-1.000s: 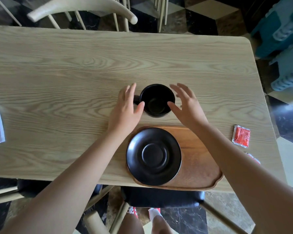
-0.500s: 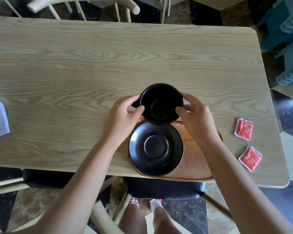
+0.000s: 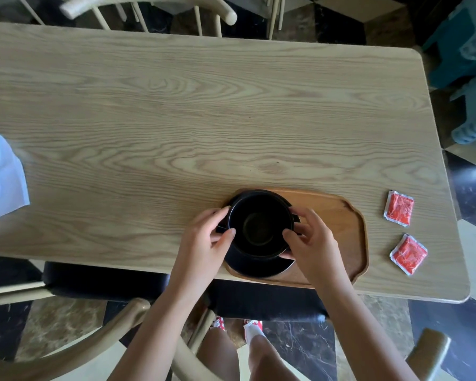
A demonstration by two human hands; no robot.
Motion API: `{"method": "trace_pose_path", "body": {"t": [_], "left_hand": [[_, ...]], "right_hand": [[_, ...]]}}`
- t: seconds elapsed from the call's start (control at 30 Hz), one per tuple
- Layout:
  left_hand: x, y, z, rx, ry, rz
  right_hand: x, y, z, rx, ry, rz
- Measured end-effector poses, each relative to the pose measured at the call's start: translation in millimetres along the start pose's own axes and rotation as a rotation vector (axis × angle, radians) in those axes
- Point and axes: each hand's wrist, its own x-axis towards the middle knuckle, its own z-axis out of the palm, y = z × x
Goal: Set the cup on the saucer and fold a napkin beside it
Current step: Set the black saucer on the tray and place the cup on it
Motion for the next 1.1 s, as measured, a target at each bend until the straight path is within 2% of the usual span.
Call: {"method": "trace_pose_path", "body": {"t": [0.53,0.67,0.77,0.9,1.0,1.1], "left_hand": [[-6,-12,5,-0.004,0.020,0.006],[-6,-9,3,0.084,-0.002,0.023],[-6,-2,-3,0.265,-0.063,0.010],[-8,13,-23,0.541,-0.021,0.038],[-14,27,-43,0.641,0.046,0.125],[-29,40,-72,0.744,0.107,0.257]], "right_hand": [[-2,11,1,-0.048,0.013,-0.033],[-3,9,-2,-0.125,-0.026,-0.022],[-2,-2,-9,-0.342,-0.030,-0.035],[-13,-34,-9,-0.772,0.129,-0.237],[-27,-63,15,-0.927,0.058,-0.471],[-41,-94,47,-0.991,-0.070,-0.581]]}}
